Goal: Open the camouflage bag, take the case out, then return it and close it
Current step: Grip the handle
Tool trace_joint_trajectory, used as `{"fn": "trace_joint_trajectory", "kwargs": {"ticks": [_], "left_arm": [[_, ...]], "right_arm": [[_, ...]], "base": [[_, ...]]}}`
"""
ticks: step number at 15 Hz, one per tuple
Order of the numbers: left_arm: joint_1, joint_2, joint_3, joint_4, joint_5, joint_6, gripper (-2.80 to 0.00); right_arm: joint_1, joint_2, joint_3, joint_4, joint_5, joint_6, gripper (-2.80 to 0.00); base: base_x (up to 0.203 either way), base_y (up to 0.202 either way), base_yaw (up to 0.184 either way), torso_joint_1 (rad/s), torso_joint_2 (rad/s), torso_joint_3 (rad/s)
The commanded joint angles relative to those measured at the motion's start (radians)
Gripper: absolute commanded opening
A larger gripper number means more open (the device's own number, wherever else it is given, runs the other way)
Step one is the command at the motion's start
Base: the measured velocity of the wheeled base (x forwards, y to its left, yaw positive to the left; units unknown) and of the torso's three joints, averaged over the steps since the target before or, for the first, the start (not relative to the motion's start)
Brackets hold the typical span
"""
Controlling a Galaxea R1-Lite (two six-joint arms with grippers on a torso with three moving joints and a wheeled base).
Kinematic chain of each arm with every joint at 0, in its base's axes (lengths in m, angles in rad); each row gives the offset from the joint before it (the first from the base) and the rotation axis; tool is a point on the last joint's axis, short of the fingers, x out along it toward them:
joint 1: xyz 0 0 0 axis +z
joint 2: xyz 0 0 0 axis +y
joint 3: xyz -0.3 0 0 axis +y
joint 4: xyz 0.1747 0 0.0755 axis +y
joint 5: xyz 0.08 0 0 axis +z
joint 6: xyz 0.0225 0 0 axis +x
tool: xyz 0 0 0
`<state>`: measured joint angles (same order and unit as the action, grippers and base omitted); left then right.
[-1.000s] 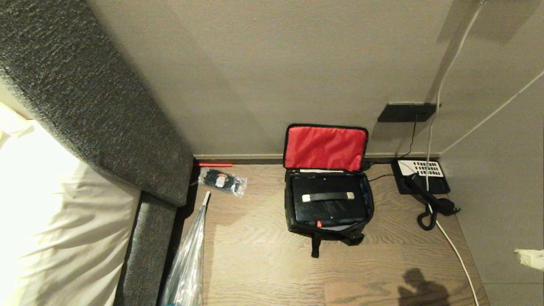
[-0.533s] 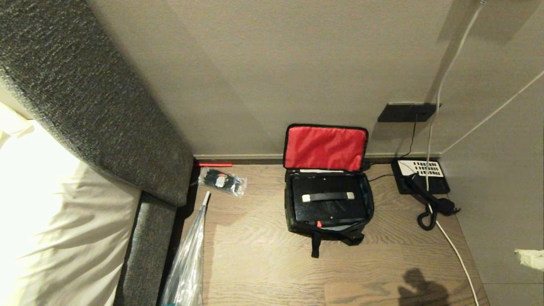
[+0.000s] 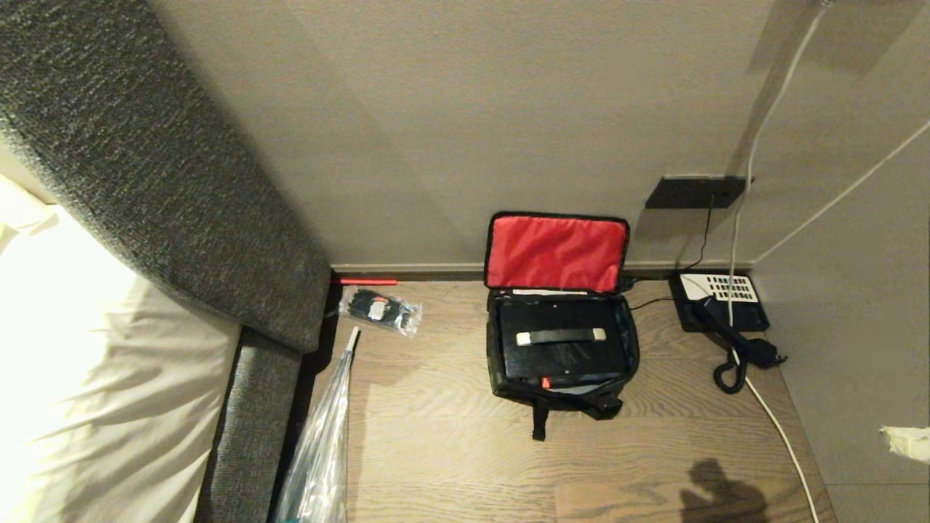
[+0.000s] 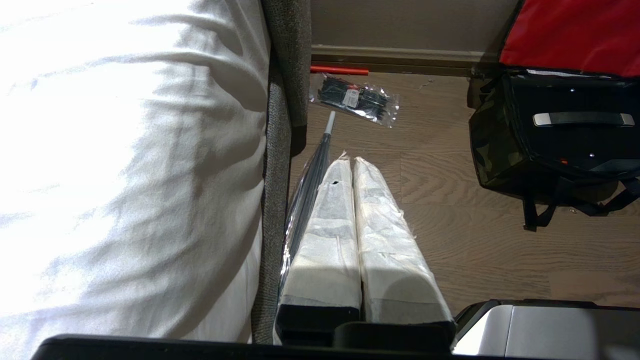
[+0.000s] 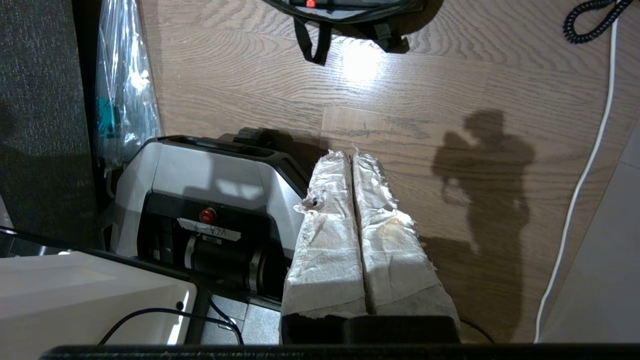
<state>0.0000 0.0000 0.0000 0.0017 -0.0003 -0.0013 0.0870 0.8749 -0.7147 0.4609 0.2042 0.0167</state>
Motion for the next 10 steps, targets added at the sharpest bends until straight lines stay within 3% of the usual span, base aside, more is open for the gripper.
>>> {"fn": "trace_joint_trajectory", "kwargs": {"ticks": [1,7,10], "left_arm": [[0.000,0.000,0.000,0.000,0.000,0.000,-2.80],[0.000,0.000,0.000,0.000,0.000,0.000,-2.80],[0.000,0.000,0.000,-0.002,0.000,0.000,-2.80]], "right_arm": [[0.000,-0.001,0.000,0.002,0.001,0.000,-2.80],[0.000,0.051,0.021,0.026,-0.005,-0.002,-2.80],[0.001,0.153,0.012,0.018,-0.022,-0.068,-2.80]], "base": [[0.000,0.000,0.000,0.000,0.00,0.000],[0.000,0.000,0.000,0.000,0.00,0.000],[0.000,0.000,0.000,0.000,0.00,0.000]]}}
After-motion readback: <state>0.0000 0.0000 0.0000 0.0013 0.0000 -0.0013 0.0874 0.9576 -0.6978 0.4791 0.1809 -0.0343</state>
